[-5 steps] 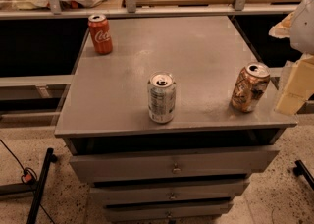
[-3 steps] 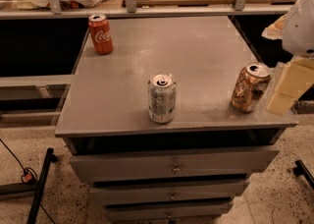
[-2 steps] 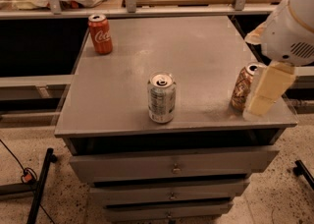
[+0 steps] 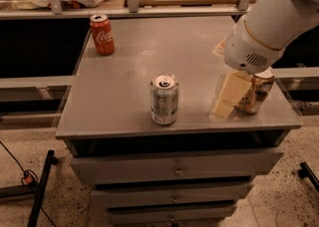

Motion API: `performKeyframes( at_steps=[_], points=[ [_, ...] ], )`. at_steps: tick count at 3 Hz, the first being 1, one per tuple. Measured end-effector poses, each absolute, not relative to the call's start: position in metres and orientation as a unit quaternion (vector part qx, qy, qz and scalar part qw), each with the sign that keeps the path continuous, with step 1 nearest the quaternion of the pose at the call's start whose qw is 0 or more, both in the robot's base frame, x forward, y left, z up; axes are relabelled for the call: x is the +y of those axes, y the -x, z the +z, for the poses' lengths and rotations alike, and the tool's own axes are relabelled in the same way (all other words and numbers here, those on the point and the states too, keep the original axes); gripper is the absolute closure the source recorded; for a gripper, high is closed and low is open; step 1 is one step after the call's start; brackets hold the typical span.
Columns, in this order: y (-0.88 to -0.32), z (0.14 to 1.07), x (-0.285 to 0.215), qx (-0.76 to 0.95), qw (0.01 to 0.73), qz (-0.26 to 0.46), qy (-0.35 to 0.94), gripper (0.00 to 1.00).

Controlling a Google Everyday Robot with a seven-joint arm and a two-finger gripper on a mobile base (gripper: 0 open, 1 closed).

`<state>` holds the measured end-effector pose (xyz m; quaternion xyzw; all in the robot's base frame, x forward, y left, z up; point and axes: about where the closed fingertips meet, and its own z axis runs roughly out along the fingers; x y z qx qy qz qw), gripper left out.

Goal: Move 7up can near coke can

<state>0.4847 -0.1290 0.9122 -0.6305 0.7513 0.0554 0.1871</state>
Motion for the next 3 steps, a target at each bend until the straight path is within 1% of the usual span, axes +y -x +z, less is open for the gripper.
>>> performKeyframes(
  at_steps=[1, 2, 3],
  points=[
    [-0.495, 0.898, -0.097, 0.741, 0.199, 0.096, 0.635, 0.0],
    [-0.5, 0.889, -0.068, 0.726, 0.215, 0.136, 0.639, 0.1],
    [-0.497, 0.889, -0.045, 0.706, 0.23, 0.179, 0.645, 0.26]
  ],
)
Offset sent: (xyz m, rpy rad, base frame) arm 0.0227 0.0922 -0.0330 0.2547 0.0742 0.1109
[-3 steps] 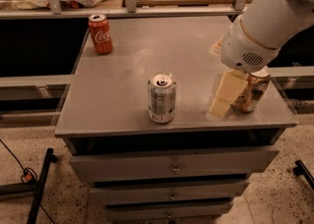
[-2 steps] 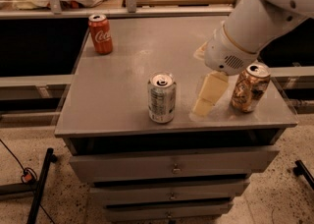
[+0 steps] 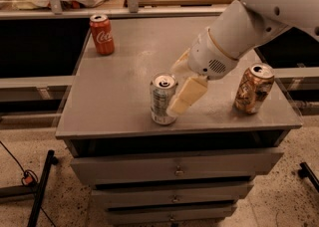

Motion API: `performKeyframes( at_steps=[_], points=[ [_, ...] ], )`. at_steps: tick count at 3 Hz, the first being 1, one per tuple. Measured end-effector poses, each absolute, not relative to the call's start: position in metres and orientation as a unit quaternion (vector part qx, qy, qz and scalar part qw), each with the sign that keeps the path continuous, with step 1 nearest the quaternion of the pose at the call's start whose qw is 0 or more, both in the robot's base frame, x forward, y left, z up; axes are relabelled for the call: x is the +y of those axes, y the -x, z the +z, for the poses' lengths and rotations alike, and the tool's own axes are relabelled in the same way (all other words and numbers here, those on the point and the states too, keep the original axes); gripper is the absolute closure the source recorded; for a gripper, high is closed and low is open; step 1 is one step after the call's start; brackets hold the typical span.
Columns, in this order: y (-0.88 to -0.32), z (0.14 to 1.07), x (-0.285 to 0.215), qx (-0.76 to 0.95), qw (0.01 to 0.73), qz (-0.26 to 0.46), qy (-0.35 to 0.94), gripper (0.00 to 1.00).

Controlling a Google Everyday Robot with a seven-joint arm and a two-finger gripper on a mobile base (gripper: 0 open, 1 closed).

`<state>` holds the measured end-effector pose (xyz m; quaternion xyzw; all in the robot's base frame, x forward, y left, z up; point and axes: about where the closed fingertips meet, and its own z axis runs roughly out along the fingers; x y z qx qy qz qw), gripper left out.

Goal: Move 7up can near coke can

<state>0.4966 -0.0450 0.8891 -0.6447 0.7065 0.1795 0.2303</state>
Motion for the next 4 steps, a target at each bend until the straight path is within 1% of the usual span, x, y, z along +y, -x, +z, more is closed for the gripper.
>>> performKeyframes(
  at_steps=[1, 2, 3, 4],
  points=[
    [-0.485, 0.894, -0.025, 0.677, 0.236, 0.245, 0.652, 0.41],
    [-0.474, 0.891, -0.01, 0.662, 0.222, 0.283, 0.657, 0.57],
    [-0.478, 0.885, -0.004, 0.667, 0.211, 0.295, 0.651, 0.82],
    [-0.506, 0.892, -0.004, 0.686, 0.222, 0.265, 0.641, 1.0]
  ],
)
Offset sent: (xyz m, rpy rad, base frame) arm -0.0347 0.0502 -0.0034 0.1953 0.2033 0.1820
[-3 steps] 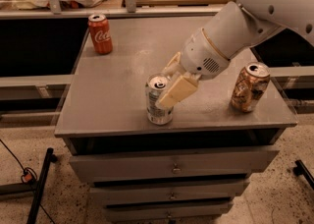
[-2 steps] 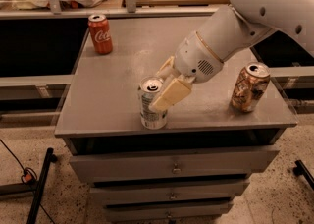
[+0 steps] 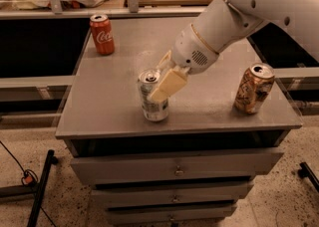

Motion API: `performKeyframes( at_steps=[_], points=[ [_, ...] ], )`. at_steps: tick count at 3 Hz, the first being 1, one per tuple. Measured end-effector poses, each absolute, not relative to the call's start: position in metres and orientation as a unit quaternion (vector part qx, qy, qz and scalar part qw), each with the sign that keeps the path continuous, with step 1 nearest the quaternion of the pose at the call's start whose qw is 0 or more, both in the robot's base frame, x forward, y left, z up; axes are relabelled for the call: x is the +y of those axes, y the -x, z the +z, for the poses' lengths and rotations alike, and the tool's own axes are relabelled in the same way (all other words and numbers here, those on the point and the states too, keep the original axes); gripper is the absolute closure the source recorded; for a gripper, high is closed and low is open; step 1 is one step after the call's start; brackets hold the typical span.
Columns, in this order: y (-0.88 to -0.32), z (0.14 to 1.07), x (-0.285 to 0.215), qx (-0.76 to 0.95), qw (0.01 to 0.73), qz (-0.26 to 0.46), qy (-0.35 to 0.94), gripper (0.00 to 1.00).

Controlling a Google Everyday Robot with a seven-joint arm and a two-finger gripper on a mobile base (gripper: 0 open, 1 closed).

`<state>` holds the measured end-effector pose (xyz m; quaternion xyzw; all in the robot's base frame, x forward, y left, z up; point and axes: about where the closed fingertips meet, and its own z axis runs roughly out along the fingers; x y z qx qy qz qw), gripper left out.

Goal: Move 7up can near coke can

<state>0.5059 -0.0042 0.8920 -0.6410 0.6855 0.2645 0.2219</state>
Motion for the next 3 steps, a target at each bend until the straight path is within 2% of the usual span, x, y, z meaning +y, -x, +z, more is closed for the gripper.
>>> performKeyframes(
  at_steps=[2, 3],
  points=[
    [-0.6, 0.909, -0.017, 0.737, 0.286, 0.195, 0.581, 1.0],
    [-0.642, 0.913, -0.004, 0.753, 0.316, 0.18, 0.548, 1.0]
  ],
)
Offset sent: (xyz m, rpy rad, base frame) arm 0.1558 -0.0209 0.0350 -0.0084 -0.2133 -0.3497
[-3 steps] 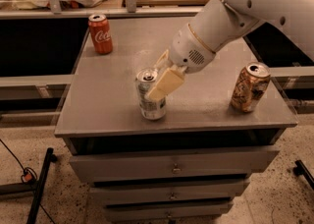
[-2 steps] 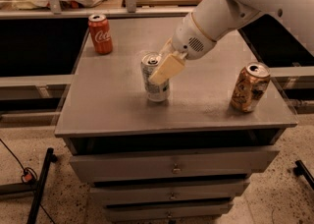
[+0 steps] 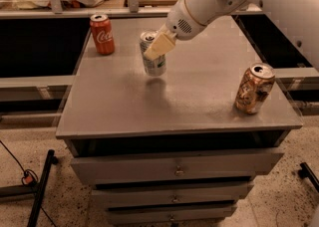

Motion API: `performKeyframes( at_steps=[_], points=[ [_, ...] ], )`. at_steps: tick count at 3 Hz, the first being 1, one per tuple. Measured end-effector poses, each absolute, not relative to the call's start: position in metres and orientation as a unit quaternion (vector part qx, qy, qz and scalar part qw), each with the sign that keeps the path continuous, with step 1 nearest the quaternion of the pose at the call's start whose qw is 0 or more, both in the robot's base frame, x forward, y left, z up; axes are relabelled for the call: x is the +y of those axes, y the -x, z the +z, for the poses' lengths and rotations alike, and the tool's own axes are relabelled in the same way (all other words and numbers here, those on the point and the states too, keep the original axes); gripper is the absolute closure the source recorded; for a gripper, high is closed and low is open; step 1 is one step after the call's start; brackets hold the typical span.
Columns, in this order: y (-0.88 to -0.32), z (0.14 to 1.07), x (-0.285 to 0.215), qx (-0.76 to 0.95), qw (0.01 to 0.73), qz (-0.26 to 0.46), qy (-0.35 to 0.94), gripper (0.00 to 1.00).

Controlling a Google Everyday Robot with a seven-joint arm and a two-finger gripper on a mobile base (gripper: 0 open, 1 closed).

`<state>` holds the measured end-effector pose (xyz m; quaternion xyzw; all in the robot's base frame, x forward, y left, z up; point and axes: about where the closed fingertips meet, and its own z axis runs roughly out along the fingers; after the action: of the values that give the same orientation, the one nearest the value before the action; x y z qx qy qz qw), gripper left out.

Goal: Move 7up can near coke can

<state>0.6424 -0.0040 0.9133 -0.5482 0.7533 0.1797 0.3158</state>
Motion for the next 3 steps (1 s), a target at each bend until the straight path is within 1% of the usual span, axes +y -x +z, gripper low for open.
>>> performKeyframes(
  at_steps=[2, 3],
  points=[
    [-0.699, 0.91, 0.043, 0.777, 0.34, 0.181, 0.498, 1.0],
    [-0.71, 0.903, 0.068, 0.779, 0.332, 0.199, 0.493, 0.84]
  ],
)
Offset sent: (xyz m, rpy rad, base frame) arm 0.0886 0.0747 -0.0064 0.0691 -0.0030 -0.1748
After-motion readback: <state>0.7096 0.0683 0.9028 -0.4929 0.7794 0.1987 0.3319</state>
